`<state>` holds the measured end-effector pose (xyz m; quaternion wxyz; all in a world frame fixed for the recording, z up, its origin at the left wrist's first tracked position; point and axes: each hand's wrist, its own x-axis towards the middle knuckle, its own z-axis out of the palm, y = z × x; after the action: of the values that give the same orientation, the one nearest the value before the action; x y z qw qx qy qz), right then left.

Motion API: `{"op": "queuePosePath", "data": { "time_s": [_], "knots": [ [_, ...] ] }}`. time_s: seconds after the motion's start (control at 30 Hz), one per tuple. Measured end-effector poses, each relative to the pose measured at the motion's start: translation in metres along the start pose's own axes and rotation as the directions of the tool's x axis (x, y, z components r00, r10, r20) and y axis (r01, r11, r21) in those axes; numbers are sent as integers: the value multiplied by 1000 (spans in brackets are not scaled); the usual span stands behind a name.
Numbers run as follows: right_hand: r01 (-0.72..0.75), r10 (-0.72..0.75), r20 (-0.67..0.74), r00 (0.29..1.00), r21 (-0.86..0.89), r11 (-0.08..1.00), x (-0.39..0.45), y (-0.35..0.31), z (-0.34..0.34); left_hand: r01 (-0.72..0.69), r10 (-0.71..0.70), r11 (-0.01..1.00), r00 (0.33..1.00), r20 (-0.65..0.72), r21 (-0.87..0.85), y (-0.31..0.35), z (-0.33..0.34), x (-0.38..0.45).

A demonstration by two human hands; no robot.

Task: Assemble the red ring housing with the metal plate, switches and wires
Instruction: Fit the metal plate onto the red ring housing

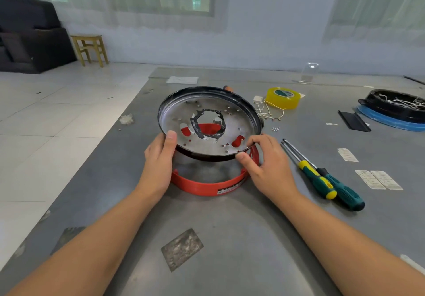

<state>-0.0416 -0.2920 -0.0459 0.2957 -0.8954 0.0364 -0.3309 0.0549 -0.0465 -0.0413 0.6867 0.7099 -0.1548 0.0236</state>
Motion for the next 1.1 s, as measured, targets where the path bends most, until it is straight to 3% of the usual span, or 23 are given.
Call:
{"op": "queuePosePath", "data": {
  "time_s": [0.13,0.3,0.47,0.57,0.73,0.93,1.1],
  "knots": [
    [-11,11,-12,1000,46,999,-3,-3,0,93,-89,977,996,31,-192,-7,-2,7],
    [-58,59,-8,998,71,996,-8,-9,-4,142,-163,964,984,-77,-225,-7,1,22],
    [-68,69,-3,998,79,995,-13,-12,-3,150,-177,958,980,-93,-245,-11,3,32],
    [-48,49,-3,999,85,995,-12,-11,-2,213,-270,913,954,-127,-348,-14,-2,32],
    [-80,71,91,993,95,992,-13,-4,-7,181,-238,899,966,-97,-399,-18,-6,24],
    [-88,75,85,993,157,984,-13,-5,-9,174,-215,940,970,-114,-294,-18,-8,22],
    [-67,55,79,995,153,986,-11,-3,-14,161,-207,927,973,-104,-340,-14,-8,21]
  ]
}}
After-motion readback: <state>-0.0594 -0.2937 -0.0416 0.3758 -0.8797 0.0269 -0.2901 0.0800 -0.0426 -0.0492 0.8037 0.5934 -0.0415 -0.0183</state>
